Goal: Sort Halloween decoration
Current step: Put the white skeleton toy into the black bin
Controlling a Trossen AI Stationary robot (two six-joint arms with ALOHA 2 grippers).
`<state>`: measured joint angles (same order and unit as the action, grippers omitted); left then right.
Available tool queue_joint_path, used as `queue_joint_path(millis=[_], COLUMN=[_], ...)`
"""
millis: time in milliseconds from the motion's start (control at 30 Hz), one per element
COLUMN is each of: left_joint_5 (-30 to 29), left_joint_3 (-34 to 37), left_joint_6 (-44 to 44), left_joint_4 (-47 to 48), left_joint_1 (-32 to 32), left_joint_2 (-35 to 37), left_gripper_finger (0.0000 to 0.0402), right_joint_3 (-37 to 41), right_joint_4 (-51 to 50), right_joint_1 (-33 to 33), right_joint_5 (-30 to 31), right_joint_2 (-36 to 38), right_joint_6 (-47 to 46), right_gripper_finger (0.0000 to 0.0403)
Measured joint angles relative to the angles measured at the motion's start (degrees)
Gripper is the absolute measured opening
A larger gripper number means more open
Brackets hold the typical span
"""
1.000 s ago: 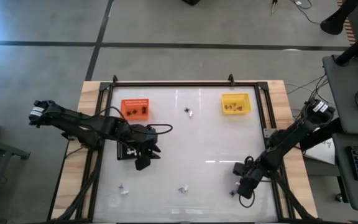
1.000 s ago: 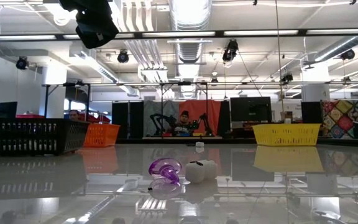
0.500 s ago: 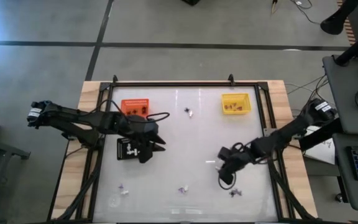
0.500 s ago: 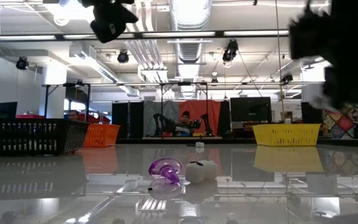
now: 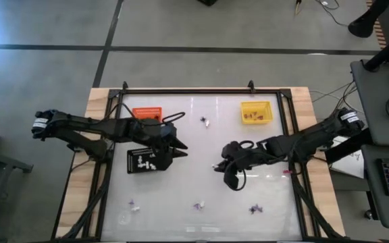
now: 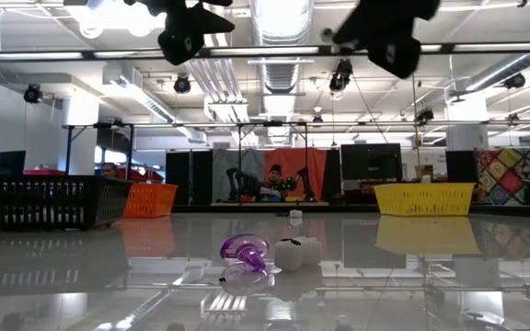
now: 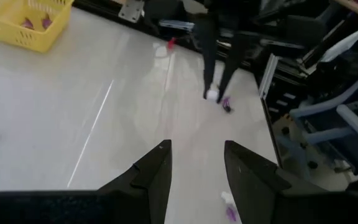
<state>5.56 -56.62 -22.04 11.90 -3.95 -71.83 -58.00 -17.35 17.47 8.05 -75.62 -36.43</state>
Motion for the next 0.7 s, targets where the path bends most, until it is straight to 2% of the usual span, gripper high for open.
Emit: queue_joint_path(millis=[533,700], left_joint_5=[4.5,5.4], left_joint_3=[0.0,0.0], left_joint_6=[-0.5,-0.7], left_joint_4=[-2.9,-2.9], left_joint_1=[0.1,0.1], left_joint_2=[-0.5,-0.5], left_gripper_finger=[0.013,0.013], right_joint_3=[-19.4,-23.6], right_joint_4=[-3.5,-3.7], right_joint_1=[-3.4,-4.9], right_joint_5=[1.1,1.1], right_joint_2=[-13.3,-16.2], right_joint_6=[13.6,14.8], right_gripper_finger=[0.0013,0.0013])
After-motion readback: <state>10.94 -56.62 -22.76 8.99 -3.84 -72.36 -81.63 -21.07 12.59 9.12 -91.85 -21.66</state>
